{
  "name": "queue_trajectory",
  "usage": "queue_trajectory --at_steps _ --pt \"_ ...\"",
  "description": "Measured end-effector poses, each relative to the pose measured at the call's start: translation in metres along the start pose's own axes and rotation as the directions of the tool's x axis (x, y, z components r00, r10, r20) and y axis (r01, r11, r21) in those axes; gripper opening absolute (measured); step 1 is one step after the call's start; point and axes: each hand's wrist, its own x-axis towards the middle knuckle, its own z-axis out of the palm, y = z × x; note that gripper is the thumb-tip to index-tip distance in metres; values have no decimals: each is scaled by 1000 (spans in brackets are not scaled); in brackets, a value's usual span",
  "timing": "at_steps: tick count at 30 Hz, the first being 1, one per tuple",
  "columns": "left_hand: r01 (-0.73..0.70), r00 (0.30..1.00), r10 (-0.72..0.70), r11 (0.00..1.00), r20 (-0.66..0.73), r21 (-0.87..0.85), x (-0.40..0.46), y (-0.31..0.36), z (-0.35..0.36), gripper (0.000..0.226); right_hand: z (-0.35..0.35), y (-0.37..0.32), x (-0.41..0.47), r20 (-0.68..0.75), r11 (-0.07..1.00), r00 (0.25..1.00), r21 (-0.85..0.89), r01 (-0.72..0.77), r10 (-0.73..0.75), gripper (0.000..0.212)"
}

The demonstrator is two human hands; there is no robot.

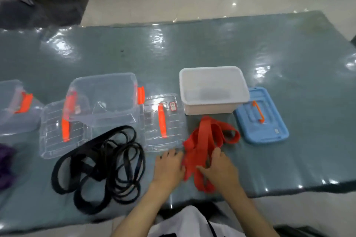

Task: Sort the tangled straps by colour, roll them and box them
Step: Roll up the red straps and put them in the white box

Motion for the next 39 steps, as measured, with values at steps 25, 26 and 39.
queue_trajectory --at_steps 25,26,39 --pt "-450 844 338 869 -418 -206 23 68 -67 87 -97 40 79 75 291 932 956 34 -356 32" --pt "-502 813 394 847 -429 -173 28 71 -77 81 -109 37 78 89 264 911 964 22 -403 30" --pt "-443 853 274 830 -444 -339 53 84 -126 26 -168 47 72 120 249 868 969 5 -482 34"
